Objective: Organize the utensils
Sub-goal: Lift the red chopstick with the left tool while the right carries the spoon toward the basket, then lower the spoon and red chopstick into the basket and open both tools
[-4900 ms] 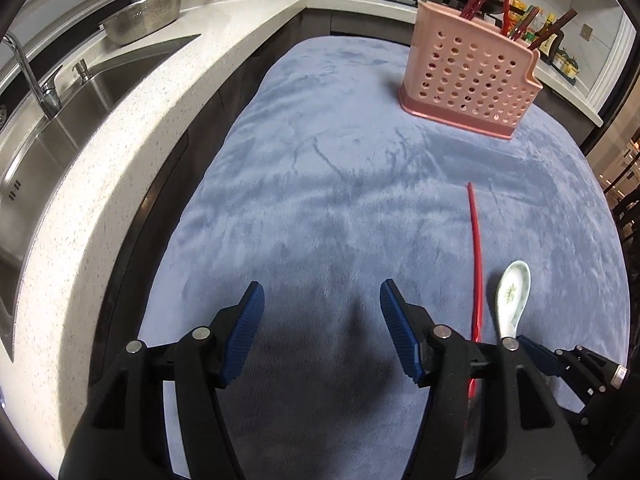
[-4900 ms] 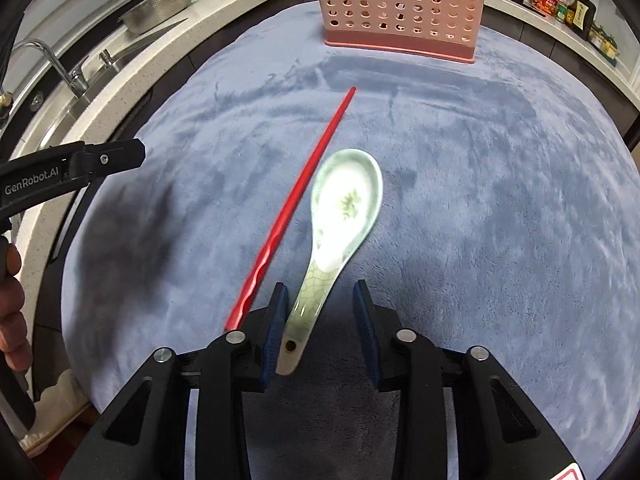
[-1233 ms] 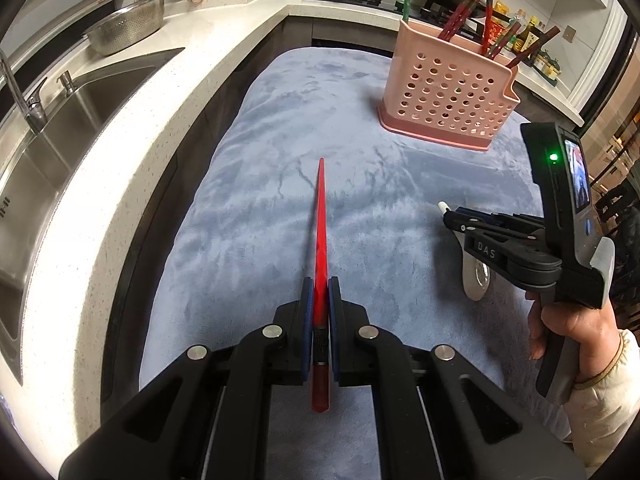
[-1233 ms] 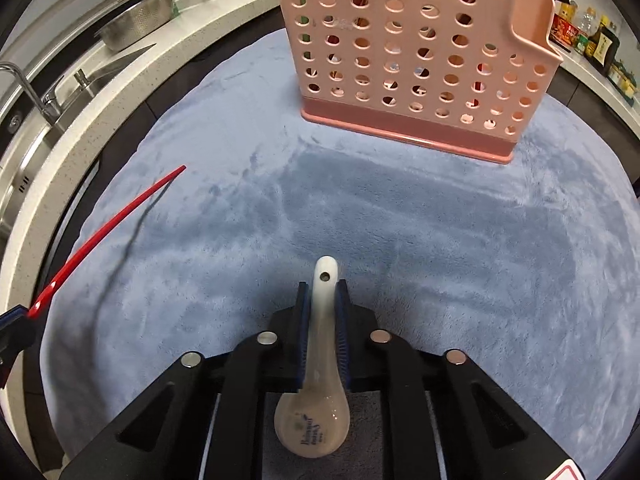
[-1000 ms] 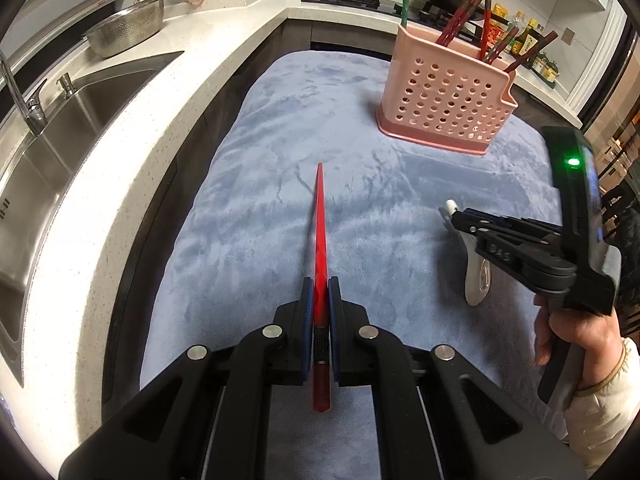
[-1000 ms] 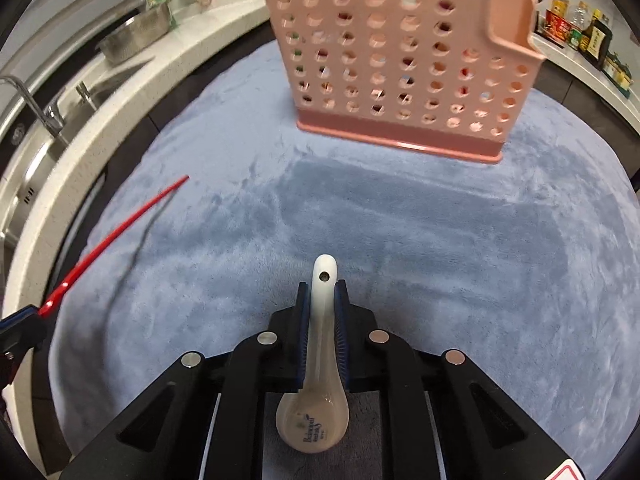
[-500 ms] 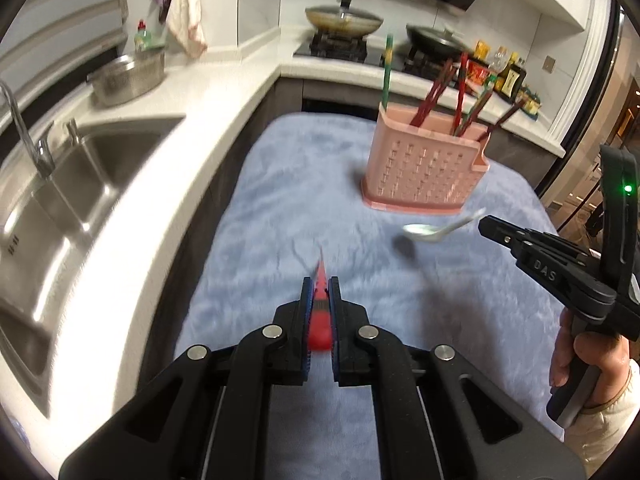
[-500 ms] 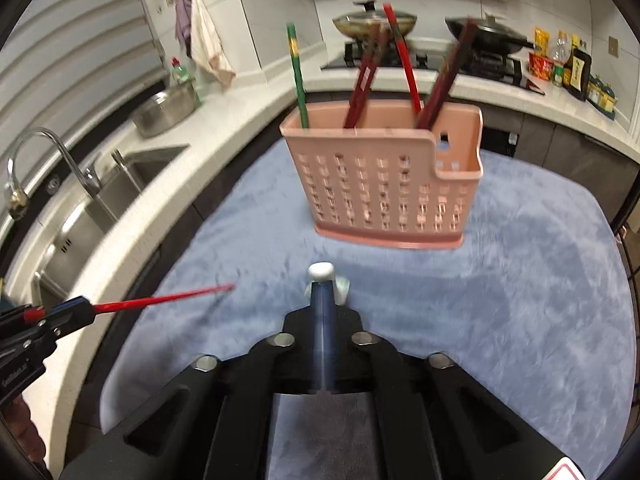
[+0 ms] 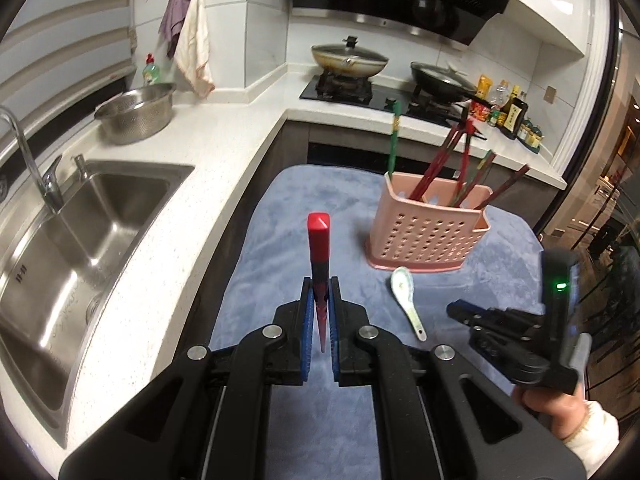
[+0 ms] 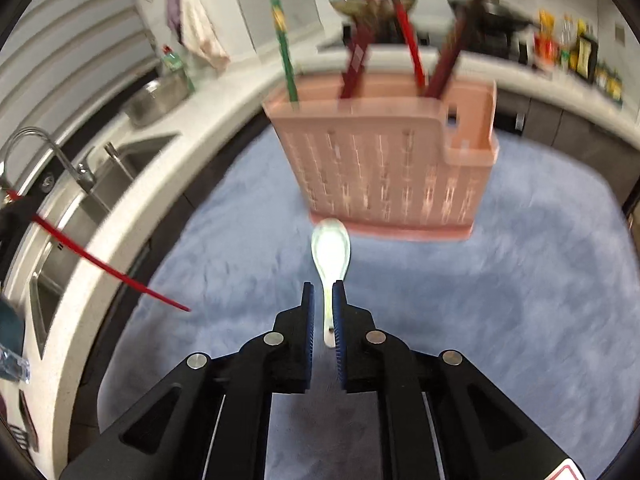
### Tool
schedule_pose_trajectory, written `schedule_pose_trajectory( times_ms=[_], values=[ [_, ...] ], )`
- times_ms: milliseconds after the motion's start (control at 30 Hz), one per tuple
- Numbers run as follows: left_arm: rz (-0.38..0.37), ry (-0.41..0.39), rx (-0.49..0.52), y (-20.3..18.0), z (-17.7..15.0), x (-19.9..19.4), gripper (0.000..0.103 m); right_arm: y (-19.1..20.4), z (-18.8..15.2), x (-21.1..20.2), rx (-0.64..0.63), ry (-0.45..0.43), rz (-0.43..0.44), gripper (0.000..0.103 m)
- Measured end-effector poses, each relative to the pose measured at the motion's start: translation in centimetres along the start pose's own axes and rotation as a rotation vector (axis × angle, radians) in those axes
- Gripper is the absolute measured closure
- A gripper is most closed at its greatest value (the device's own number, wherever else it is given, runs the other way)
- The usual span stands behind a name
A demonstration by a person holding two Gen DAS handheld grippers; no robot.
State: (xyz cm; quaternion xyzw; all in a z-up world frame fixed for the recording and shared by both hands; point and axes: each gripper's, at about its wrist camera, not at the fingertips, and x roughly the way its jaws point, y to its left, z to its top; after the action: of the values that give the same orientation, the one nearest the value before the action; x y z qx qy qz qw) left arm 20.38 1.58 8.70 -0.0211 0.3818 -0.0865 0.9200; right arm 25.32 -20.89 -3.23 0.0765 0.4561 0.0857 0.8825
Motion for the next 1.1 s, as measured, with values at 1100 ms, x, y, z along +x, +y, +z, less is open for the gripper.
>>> schedule_pose_trajectory(
  times_ms=[1100],
  values=[
    [0.009, 0.077, -0.027, 0.8, -1.9, 1.6, 0.096, -2.5, -2.3, 8.8, 0.143, 0.130, 0.036, 0.086]
  ],
)
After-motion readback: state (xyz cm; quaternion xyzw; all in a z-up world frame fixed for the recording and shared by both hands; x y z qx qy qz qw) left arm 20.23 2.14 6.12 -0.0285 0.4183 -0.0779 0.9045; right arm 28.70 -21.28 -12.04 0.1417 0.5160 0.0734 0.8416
